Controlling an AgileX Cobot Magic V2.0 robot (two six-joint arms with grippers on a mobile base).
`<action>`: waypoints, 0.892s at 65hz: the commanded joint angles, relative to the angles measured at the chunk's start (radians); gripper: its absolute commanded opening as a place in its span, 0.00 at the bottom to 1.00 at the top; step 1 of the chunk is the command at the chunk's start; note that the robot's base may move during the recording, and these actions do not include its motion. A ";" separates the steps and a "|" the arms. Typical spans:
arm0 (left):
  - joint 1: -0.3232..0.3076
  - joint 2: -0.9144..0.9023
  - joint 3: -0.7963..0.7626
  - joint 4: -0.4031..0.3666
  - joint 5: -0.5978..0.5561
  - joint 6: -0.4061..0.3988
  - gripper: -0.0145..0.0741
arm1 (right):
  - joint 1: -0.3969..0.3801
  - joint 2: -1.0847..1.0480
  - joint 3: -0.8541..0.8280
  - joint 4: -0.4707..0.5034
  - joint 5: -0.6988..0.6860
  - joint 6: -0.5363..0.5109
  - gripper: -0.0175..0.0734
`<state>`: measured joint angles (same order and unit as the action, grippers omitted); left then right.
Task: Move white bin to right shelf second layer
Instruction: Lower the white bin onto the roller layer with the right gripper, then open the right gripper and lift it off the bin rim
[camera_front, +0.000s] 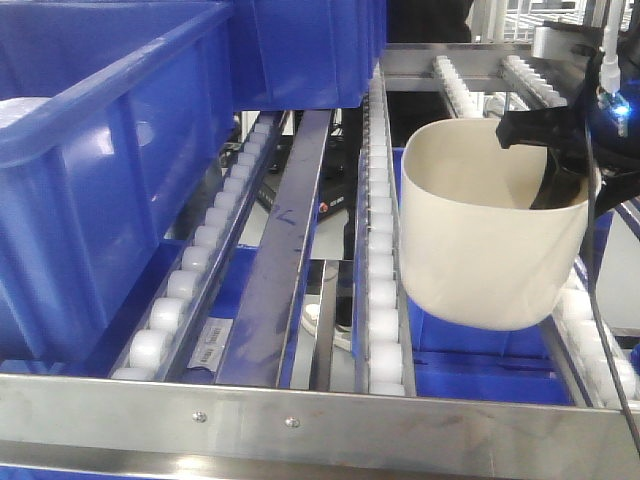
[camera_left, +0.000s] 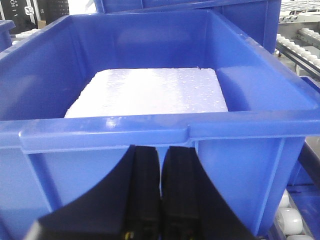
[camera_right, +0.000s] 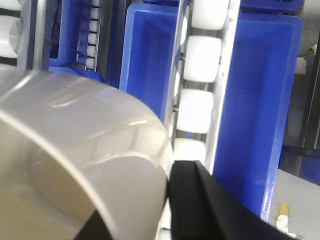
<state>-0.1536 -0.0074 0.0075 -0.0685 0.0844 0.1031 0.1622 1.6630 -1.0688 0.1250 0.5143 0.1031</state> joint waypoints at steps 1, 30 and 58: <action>-0.006 -0.014 0.037 -0.005 -0.084 -0.004 0.26 | -0.002 -0.024 -0.026 -0.001 -0.066 -0.008 0.25; -0.006 -0.014 0.037 -0.005 -0.084 -0.004 0.26 | -0.002 -0.084 -0.026 0.009 -0.121 -0.008 0.69; -0.006 -0.014 0.037 -0.005 -0.084 -0.004 0.26 | -0.004 -0.327 -0.014 0.008 -0.147 -0.008 0.60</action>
<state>-0.1536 -0.0074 0.0075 -0.0685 0.0844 0.1031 0.1622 1.4510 -1.0650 0.1293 0.4416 0.1013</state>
